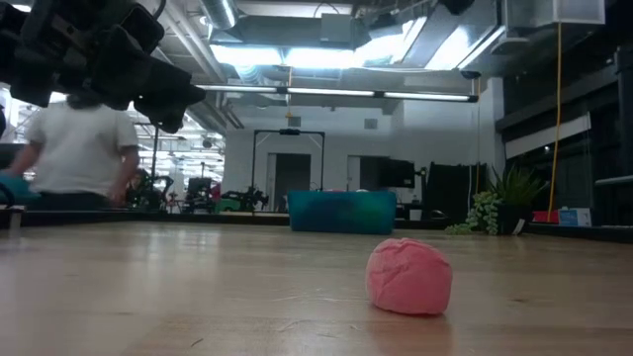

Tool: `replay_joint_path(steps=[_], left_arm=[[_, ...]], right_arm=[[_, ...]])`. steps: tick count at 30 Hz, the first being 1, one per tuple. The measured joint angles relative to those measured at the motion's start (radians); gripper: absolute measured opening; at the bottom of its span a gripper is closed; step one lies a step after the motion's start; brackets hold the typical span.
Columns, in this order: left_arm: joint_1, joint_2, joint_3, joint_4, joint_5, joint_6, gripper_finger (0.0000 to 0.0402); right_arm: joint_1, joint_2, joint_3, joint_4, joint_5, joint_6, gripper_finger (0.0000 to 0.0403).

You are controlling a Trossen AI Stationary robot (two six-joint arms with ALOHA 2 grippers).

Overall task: Pick and placing Produce into tupperware
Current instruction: Put the pink apricot into the blue bin

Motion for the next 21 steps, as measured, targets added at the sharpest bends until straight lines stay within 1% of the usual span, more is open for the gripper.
replay_joint_path(steps=[3,9,13,15,18,21], left_arm=[[0.0,0.0,0.0,-0.002,0.0,0.0,0.0124],[0.0,0.0,0.0,-0.008,0.007,0.001,0.0124],[0.0,0.0,0.0,-0.014,0.008,0.001,0.0124],[0.0,0.0,0.0,-0.02,0.008,0.001,0.0124],[0.0,0.0,0.0,-0.034,0.008,0.001,0.0124],[0.0,0.0,0.0,-0.04,0.008,0.001,0.0124]], right_arm=[[0.029,0.055,0.049,-0.003,0.0,-0.003,0.0041],[0.073,0.164,0.159,-0.111,0.003,0.019,0.0023],[0.078,0.234,0.216,-0.178,0.003,-0.004,0.001],[0.07,0.264,0.231,-0.18,0.003,0.005,0.0008],[0.044,0.294,0.245,-0.18,0.003,0.069,0.0018],[0.026,0.306,0.247,-0.181,0.003,0.098,0.005]])
